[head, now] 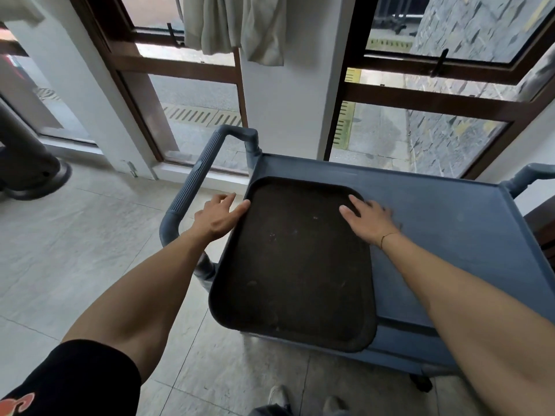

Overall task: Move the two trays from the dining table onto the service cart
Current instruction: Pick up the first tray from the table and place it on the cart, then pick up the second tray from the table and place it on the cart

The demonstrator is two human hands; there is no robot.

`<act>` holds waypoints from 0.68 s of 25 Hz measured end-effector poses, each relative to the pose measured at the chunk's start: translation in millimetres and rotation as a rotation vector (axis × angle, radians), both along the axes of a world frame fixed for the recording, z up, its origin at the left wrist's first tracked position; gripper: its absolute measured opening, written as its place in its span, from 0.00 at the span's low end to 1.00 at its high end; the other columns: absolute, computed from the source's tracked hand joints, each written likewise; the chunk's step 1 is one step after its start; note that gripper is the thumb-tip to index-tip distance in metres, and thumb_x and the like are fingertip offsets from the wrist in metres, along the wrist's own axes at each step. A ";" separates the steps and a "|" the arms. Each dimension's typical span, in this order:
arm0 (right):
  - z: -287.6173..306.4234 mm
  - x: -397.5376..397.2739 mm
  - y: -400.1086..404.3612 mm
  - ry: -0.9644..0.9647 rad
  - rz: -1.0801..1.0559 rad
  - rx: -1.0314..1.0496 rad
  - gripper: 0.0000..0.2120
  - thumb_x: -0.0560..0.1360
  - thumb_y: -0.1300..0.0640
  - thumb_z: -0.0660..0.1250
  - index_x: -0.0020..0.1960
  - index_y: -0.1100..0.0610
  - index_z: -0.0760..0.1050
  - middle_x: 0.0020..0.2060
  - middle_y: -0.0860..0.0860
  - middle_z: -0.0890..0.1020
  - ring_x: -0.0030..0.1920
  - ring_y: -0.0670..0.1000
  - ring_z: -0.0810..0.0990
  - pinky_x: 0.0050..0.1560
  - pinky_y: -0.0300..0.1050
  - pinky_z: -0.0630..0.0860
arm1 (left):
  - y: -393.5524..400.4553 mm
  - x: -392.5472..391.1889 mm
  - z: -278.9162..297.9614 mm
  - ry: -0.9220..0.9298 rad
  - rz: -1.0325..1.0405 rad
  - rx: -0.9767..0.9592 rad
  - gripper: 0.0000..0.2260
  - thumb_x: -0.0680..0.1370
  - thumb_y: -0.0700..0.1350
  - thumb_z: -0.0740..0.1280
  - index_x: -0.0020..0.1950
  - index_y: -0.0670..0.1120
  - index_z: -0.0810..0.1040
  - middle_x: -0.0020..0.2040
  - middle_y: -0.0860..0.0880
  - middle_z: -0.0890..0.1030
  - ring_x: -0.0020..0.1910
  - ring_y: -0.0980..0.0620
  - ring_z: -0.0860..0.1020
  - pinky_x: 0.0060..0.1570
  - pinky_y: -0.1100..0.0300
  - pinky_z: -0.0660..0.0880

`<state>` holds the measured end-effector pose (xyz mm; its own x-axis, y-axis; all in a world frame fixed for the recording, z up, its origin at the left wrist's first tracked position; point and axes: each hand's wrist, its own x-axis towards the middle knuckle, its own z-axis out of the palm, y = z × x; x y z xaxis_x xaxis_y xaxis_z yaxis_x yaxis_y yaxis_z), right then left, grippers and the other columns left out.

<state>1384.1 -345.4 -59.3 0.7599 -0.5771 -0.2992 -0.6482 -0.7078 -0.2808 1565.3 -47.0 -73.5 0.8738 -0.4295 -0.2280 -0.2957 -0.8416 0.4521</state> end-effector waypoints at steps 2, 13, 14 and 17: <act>20.0 7.0 1.0 -0.030 0.078 -0.126 0.32 0.76 0.29 0.45 0.77 0.39 0.50 0.78 0.53 0.56 0.76 0.61 0.51 0.68 0.68 0.57 | 11.5 -7.8 14.7 -0.122 -0.051 0.032 0.37 0.76 0.72 0.48 0.80 0.53 0.59 0.80 0.49 0.60 0.77 0.45 0.58 0.73 0.40 0.56; 60.7 5.6 -8.6 -0.195 0.436 -0.285 0.35 0.73 0.26 0.41 0.77 0.37 0.49 0.78 0.52 0.56 0.77 0.60 0.50 0.69 0.69 0.56 | 42.6 -94.2 73.7 -0.384 0.162 0.173 0.39 0.73 0.76 0.48 0.80 0.59 0.52 0.82 0.47 0.52 0.79 0.43 0.51 0.74 0.36 0.49; 63.1 3.6 -8.0 -0.216 0.470 -0.285 0.35 0.72 0.25 0.40 0.77 0.37 0.50 0.78 0.52 0.57 0.77 0.60 0.51 0.69 0.69 0.57 | 45.2 -104.8 76.9 -0.381 0.195 0.185 0.40 0.72 0.76 0.48 0.80 0.59 0.51 0.82 0.48 0.51 0.80 0.44 0.50 0.74 0.36 0.48; 68.3 -1.6 -0.8 -0.264 0.572 -0.281 0.37 0.71 0.25 0.39 0.77 0.38 0.50 0.78 0.51 0.58 0.77 0.58 0.51 0.69 0.67 0.57 | 57.9 -141.1 84.6 -0.378 0.307 0.208 0.43 0.70 0.77 0.46 0.80 0.57 0.51 0.82 0.49 0.49 0.80 0.44 0.48 0.75 0.36 0.46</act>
